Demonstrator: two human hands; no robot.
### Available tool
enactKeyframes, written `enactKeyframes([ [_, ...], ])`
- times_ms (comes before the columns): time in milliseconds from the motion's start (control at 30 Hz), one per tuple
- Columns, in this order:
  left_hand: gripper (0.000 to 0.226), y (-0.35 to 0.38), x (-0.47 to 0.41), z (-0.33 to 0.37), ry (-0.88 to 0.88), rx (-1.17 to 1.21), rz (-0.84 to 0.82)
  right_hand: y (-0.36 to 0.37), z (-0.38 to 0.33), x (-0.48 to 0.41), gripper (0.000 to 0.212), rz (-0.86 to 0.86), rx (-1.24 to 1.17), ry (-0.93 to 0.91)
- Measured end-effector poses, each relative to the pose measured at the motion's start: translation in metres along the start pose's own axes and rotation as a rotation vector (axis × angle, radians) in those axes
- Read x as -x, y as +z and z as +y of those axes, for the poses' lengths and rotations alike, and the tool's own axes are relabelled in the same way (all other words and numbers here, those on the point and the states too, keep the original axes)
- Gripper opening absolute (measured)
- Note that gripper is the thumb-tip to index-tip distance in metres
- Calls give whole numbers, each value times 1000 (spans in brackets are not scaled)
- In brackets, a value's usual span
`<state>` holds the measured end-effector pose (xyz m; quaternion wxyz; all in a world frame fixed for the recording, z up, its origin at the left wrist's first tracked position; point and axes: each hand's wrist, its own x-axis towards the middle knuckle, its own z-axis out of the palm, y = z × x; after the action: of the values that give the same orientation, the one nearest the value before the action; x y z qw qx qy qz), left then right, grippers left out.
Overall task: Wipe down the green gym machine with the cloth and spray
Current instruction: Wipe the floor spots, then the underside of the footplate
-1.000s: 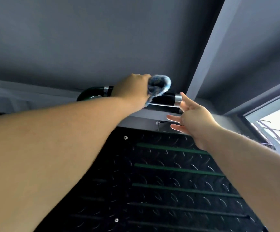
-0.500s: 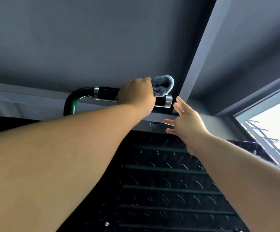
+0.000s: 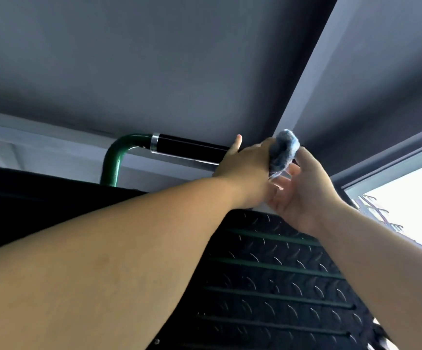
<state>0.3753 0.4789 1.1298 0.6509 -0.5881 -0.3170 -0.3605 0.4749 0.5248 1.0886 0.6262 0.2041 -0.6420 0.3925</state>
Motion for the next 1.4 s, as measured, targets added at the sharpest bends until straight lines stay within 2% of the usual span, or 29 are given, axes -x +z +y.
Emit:
enactKeyframes([
  [100,64,-16,20,-29,36,-139,-32,27,2,-2,13,43,152,-83],
  [167,77,-38,43,-57,7,-204,-42,45,5,-8,16,184,394,-286],
  [234,79,-55,59,-84,-29,-307,105,56,-1,-11,19,384,621,-569],
  [300,67,-71,70,-114,-210,-303,309,72,-8,-16,25,470,708,-740],
  [334,59,-77,71,-121,-376,-205,346,77,-10,-21,29,448,759,-785],
  [400,42,-90,66,-133,-696,119,318,104,-7,-29,31,275,1008,-831],
  [434,41,-93,60,-137,-759,251,293,116,-4,-35,28,153,1142,-825],
  [500,46,-100,56,-145,-754,376,262,138,5,-45,19,-5,1321,-754],
  [600,39,-101,59,-148,-647,204,185,161,4,-56,33,-21,1393,-679],
  [667,42,-102,61,-143,-646,66,149,172,2,-63,28,-68,1403,-667],
  [767,40,-104,61,-143,-626,79,147,187,2,-69,26,-92,1450,-544],
  [867,38,-103,64,-147,-633,143,159,192,-1,-74,25,-146,1623,-438],
  [1134,35,-109,65,-140,-667,198,85,169,-15,-76,29,-215,1600,-283],
  [1268,31,-111,67,-144,-710,193,87,118,-28,-63,34,-123,1625,-167],
  [1401,31,-108,64,-137,-718,186,128,93,-25,-78,38,127,1616,-312],
])
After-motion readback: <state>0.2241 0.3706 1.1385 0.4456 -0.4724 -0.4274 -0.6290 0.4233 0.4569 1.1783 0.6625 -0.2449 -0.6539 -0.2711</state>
